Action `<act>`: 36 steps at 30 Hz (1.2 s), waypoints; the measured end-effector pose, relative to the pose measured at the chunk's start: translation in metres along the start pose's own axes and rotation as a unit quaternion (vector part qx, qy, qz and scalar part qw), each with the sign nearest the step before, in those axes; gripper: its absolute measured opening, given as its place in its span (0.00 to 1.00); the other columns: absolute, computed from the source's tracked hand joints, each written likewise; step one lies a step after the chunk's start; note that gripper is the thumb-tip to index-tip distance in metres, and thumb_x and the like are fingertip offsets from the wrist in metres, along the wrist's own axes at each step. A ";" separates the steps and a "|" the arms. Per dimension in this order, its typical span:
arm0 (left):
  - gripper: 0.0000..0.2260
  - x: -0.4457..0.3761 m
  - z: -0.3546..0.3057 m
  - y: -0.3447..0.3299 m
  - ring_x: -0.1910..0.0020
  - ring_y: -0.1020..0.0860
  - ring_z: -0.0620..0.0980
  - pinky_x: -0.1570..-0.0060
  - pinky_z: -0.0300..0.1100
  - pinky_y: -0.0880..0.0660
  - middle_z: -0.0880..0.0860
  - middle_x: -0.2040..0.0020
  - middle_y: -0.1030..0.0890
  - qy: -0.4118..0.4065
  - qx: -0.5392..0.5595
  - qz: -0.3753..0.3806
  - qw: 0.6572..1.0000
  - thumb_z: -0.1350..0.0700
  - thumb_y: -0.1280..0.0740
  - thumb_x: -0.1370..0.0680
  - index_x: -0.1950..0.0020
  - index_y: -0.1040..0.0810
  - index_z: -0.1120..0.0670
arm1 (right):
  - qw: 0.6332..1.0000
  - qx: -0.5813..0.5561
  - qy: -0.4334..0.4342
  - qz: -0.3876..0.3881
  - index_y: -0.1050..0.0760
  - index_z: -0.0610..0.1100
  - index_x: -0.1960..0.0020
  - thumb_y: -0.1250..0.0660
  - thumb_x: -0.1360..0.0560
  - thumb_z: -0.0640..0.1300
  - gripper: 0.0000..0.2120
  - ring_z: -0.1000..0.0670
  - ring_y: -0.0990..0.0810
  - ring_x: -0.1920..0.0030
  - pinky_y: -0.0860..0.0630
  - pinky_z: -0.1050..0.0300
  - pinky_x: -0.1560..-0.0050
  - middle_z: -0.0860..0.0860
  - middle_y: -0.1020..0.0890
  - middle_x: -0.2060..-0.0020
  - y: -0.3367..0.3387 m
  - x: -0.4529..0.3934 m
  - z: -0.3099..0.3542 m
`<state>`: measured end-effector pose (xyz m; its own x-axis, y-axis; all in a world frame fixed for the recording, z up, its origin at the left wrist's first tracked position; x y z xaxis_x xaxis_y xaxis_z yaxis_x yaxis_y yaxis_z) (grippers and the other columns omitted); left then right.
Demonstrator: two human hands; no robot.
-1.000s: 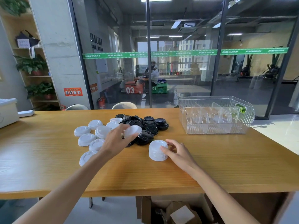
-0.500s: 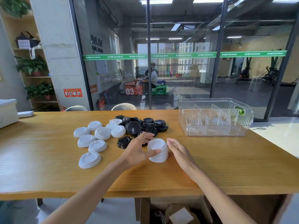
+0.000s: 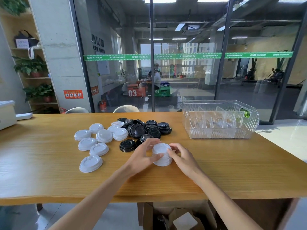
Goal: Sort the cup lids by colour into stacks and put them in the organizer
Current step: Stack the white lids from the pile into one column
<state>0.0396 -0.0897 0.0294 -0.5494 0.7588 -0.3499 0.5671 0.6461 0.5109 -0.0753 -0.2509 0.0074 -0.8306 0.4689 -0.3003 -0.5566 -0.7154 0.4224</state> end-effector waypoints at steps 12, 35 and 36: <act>0.16 0.003 0.006 0.000 0.32 0.19 0.42 0.29 0.47 0.22 0.45 0.32 0.16 0.023 0.080 -0.001 0.997 0.48 0.31 0.14 0.28 0.21 0.50 | 0.999 0.028 0.022 -0.001 0.21 0.50 0.33 0.32 0.16 0.56 0.16 0.62 0.21 0.44 0.25 0.68 0.46 0.56 0.18 0.42 0.001 0.001 0.002; 0.16 0.002 0.012 -0.002 0.28 0.22 0.41 0.25 0.42 0.27 0.45 0.28 0.19 0.026 0.063 -0.001 0.998 0.50 0.30 0.15 0.27 0.21 0.51 | 0.998 0.070 0.004 0.002 0.20 0.50 0.38 0.32 0.17 0.56 0.13 0.48 0.20 0.40 0.22 0.45 0.40 0.52 0.17 0.43 -0.001 -0.001 -0.004; 0.16 0.003 0.012 -0.001 0.28 0.22 0.41 0.25 0.42 0.27 0.45 0.28 0.19 0.025 0.063 -0.001 0.998 0.50 0.30 0.15 0.27 0.21 0.50 | 0.997 0.071 0.006 0.001 0.20 0.51 0.39 0.32 0.18 0.56 0.12 0.49 0.20 0.40 0.21 0.46 0.40 0.52 0.17 0.44 -0.001 0.000 -0.004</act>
<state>0.0448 -0.0877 0.0186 -0.5793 0.7543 -0.3089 0.6369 0.6554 0.4059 -0.0745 -0.2524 0.0032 -0.8315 0.4610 -0.3100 -0.5531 -0.6350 0.5392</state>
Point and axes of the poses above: each hand's wrist, its own x-axis away from the middle knuckle, its own y-axis out of the back of the hand, z = x × y, the point moved 6 cm from there along -x, towards the middle knuckle
